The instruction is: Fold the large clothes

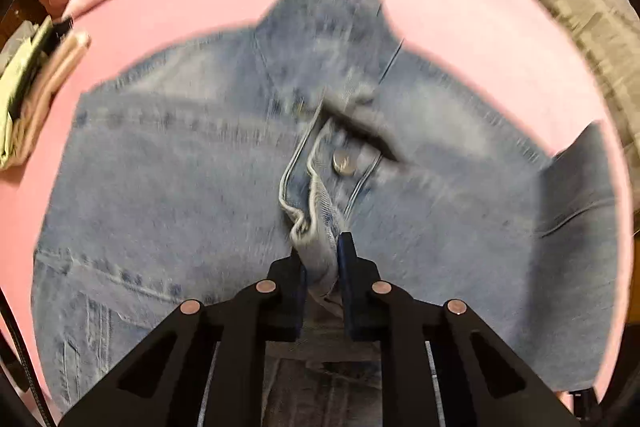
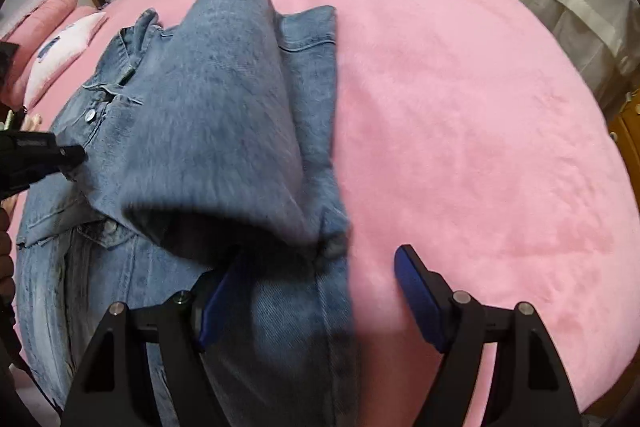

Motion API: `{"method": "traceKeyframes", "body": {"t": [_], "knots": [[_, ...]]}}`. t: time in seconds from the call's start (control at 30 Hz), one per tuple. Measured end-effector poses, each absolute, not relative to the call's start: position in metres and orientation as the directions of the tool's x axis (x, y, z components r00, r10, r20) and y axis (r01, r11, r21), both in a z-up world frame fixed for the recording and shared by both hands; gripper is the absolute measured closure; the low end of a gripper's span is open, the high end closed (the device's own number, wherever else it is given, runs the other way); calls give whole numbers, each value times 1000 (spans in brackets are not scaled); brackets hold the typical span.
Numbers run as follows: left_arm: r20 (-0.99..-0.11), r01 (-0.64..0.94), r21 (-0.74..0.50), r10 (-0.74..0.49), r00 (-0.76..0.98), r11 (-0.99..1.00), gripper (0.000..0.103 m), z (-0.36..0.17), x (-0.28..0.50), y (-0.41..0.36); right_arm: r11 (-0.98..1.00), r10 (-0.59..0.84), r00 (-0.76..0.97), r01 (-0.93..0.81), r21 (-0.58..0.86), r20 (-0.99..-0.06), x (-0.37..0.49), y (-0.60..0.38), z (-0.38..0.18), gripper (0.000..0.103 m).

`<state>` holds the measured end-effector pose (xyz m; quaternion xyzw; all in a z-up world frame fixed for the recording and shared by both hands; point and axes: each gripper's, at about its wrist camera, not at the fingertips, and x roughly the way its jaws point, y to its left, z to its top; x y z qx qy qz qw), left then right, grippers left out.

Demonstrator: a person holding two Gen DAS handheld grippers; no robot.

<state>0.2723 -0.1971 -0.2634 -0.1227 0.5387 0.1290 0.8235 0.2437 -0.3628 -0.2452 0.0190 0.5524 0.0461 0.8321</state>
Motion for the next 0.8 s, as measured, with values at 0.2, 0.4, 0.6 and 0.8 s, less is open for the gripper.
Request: {"method": "traceKeyframes", "body": {"t": [0.2,0.4,0.6,0.8], "knots": [[-810,-337,-160,72,582,928,92,-180,279,-194,988,101,425,-149,40,-900,255,-348,-241,27],[-707,-427,-148,206,677,892,93,-103,267,-146,973,134,434,-230,34,-891,257,-338,-232,27],[-802,-558,-53,297,518,828,93,-161,249,-95,946,120,433,-324,-30,-893,244,-326,-236,27],[-903,-629,40,297,309,776,93,-259,222,-64,897,120,449,-431,-96,-885,234,-323,-243,41]]}}
